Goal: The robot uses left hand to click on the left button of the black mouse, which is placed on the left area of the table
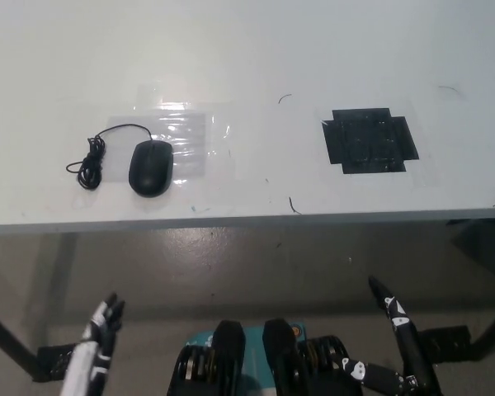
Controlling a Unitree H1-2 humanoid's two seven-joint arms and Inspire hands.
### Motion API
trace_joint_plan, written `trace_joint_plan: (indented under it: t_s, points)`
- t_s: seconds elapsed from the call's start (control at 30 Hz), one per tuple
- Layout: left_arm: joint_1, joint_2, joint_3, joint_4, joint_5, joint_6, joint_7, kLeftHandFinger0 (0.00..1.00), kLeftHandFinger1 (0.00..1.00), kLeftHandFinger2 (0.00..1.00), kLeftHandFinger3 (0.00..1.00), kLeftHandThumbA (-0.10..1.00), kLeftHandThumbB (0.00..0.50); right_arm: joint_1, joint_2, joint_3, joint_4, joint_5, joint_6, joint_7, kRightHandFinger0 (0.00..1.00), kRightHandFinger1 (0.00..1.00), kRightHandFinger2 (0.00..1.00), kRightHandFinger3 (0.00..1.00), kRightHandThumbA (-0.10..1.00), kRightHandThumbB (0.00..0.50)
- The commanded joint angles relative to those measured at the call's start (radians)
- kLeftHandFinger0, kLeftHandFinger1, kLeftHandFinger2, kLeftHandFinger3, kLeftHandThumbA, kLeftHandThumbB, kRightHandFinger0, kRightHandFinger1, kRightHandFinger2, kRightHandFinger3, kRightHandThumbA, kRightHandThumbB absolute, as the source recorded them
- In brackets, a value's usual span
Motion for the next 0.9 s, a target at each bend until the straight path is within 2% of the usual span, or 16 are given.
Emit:
trace_joint_plan:
  t_s: [0.0,0.03,0.07,0.1,0.13,0.17,0.23,0.27,0.33,0.4,0.43,0.5,0.57,0.63,0.8,0.87]
  points:
    - [-0.003,-0.001,0.043,-0.158,-0.034,-0.068,0.042,0.83,0.81,0.92,1.0,1.0,0.273,-0.015,-0.003,-0.005,-0.02,-0.008,-0.051,-0.012,1.0,1.0,1.0,1.0,1.0,0.037]
    - [-0.005,-0.001,0.05,-0.187,-0.032,-0.053,0.041,0.8,0.82,0.95,1.0,1.0,0.272,-0.015,-0.002,-0.006,-0.019,-0.011,-0.052,-0.015,1.0,1.0,1.0,1.0,1.0,0.038]
    - [-0.012,0.001,0.059,-0.218,-0.02,-0.049,0.044,0.72,0.77,0.9,1.0,1.0,0.262,-0.015,-0.002,-0.007,-0.019,-0.008,-0.049,-0.015,1.0,1.0,1.0,1.0,1.0,0.037]
    - [-0.029,0.011,0.073,-0.254,-0.01,-0.053,0.045,0.49,0.6,0.77,1.0,1.0,0.201,-0.014,-0.001,-0.008,-0.022,-0.004,-0.043,-0.012,1.0,1.0,1.0,1.0,1.0,0.031]
    - [-0.046,0.023,0.079,-0.275,-0.019,-0.054,0.038,0.4,0.53,0.74,1.0,1.0,0.182,-0.014,-0.001,-0.009,-0.023,-0.003,-0.042,-0.013,1.0,1.0,1.0,1.0,1.0,0.033]
    - [-0.074,0.042,0.09,-0.33,-0.033,-0.004,0.021,0.25,0.42,0.67,1.0,1.0,0.2,-0.015,-0.001,-0.011,-0.021,-0.008,-0.044,-0.017,1.0,1.0,1.0,1.0,1.0,0.037]
    - [-0.122,0.071,0.109,-0.408,-0.043,0.089,-0.002,0.09,0.31,0.56,1.0,1.0,0.2,-0.017,-0.001,-0.011,-0.018,-0.012,-0.046,-0.02,1.0,1.0,1.0,1.0,1.0,0.039]
    - [-0.157,0.101,0.114,-0.443,-0.062,0.157,-0.026,0.03,0.26,0.51,1.0,1.0,0.237,-0.018,0.001,-0.012,-0.02,-0.009,-0.039,-0.018,1.0,1.0,1.0,1.0,1.0,0.049]
    - [-0.207,0.146,0.118,-0.483,-0.094,0.256,-0.06,0.0,0.22,0.47,1.0,1.0,0.277,-0.017,0.005,-0.014,-0.024,-0.006,-0.028,-0.017,1.0,1.0,1.0,1.0,1.0,0.057]
    - [-0.312,0.271,0.117,-0.531,-0.192,0.423,-0.143,0.0,0.16,0.46,1.0,1.0,0.267,-0.019,0.004,-0.015,-0.027,-0.007,-0.021,-0.016,1.0,1.0,1.0,1.0,1.0,0.047]
    - [-0.373,0.328,0.124,-0.532,-0.229,0.493,-0.172,0.0,0.14,0.4,1.0,1.0,0.308,-0.02,0.003,-0.016,-0.026,-0.006,-0.025,-0.017,1.0,1.0,1.0,1.0,1.0,0.035]
    - [-0.452,0.4,0.126,-0.502,-0.286,0.542,-0.211,0.0,0.06,0.31,1.0,1.0,0.314,-0.021,0.003,-0.017,-0.026,-0.005,-0.025,-0.018,1.0,1.0,1.0,1.0,1.0,0.04]
    - [-0.531,0.475,0.118,-0.439,-0.331,0.576,-0.271,0.0,0.08,0.33,1.0,1.0,0.313,-0.02,-0.001,-0.018,-0.029,-0.004,-0.021,-0.015,1.0,1.0,1.0,1.0,1.0,0.038]
    - [-0.659,0.56,0.094,-0.342,-0.392,0.667,-0.357,0.02,0.16,0.39,1.0,1.0,0.302,-0.02,-0.001,-0.018,-0.029,0.002,-0.02,-0.011,1.0,1.0,1.0,1.0,1.0,0.03]
    - [-0.853,0.64,0.005,-0.189,-0.402,0.775,-0.5,0.05,0.19,0.43,1.0,1.0,0.245,-0.028,-0.005,-0.027,-0.028,0.016,-0.017,-0.009,1.0,1.0,1.0,1.0,1.0,0.043]
    - [-0.935,0.672,-0.053,-0.108,-0.381,0.801,-0.579,0.07,0.2,0.46,1.0,1.0,0.271,-0.028,-0.007,-0.028,-0.029,0.013,-0.016,-0.011,1.0,1.0,1.0,1.0,1.0,0.043]
